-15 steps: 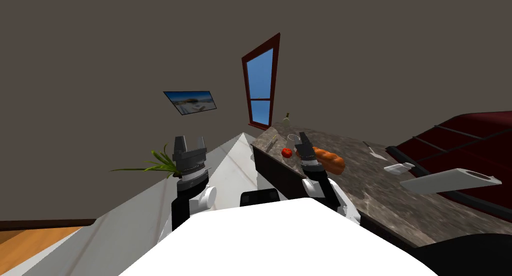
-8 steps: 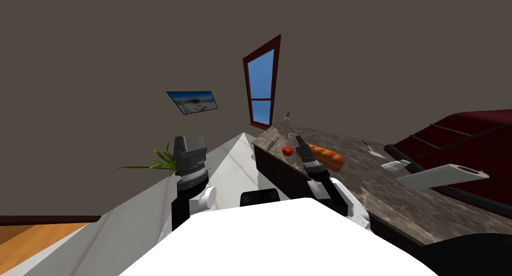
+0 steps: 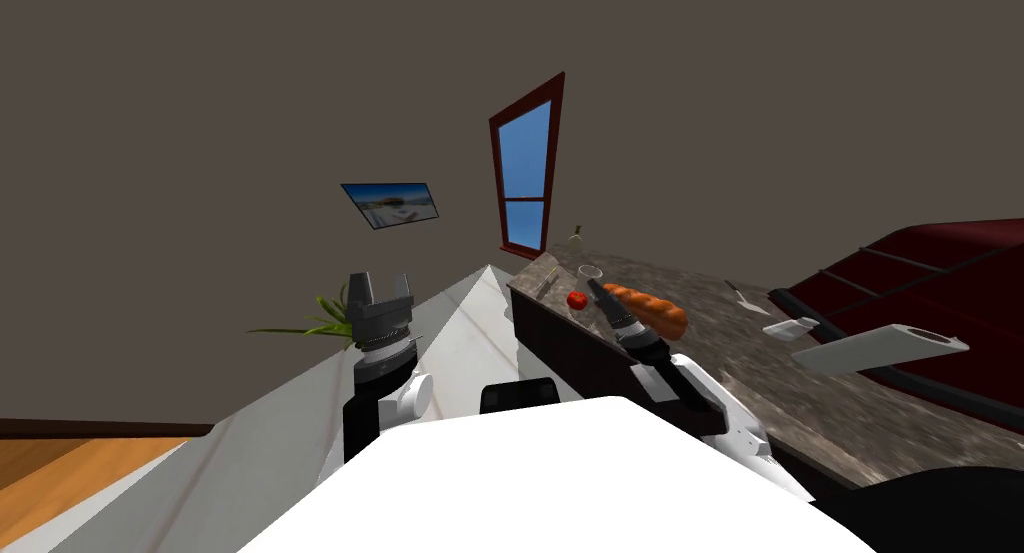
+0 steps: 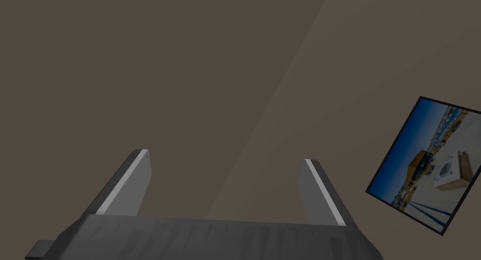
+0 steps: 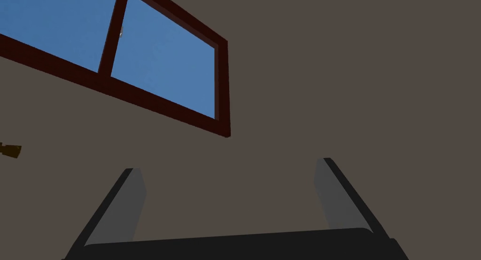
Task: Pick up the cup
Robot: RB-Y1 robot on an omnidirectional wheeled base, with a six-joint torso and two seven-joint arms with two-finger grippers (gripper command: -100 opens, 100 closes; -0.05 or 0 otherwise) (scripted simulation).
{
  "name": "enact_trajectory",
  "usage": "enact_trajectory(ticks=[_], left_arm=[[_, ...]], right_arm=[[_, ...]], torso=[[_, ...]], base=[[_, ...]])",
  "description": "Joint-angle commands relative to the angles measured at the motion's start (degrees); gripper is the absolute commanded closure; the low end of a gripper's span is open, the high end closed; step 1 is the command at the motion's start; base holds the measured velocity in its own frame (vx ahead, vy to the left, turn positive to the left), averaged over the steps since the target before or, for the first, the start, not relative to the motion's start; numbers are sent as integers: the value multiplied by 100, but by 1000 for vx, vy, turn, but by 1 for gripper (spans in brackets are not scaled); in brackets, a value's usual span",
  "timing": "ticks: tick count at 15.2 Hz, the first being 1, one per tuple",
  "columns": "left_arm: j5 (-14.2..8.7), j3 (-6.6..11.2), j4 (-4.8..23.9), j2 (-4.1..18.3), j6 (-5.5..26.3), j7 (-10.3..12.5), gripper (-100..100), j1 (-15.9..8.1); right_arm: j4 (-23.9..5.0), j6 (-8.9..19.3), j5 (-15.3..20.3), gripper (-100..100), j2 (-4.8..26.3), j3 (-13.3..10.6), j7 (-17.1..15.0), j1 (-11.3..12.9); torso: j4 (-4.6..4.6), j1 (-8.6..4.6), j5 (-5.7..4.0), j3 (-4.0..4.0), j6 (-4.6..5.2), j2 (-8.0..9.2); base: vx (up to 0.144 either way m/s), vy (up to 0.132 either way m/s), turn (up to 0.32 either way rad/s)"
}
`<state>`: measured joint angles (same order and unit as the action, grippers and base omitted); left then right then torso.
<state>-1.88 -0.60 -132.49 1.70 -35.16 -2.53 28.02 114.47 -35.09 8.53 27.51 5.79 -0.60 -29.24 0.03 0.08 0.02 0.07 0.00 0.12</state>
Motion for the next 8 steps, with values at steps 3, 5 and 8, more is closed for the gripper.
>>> enact_trajectory(ticks=[3,5,8], left_arm=[[0,0,0,0,0,0,0,0],[0,0,0,0,0,0,0,0],[0,0,0,0,0,0,0,0]], right_arm=[[-183,-46,106,-100,450,52,-24,-15],[-352,-91,203,-100,750,97,-39,-28],[-527,-137,303,-100,1112,143,-54,-40]], torso=[[0,1,0,0,0,1],[-1,2,0,-1,-1,-1],[-1,3,0,-2,0,-3]], base=[[-27,28,19],[-24,35,31],[-18,33,23]])
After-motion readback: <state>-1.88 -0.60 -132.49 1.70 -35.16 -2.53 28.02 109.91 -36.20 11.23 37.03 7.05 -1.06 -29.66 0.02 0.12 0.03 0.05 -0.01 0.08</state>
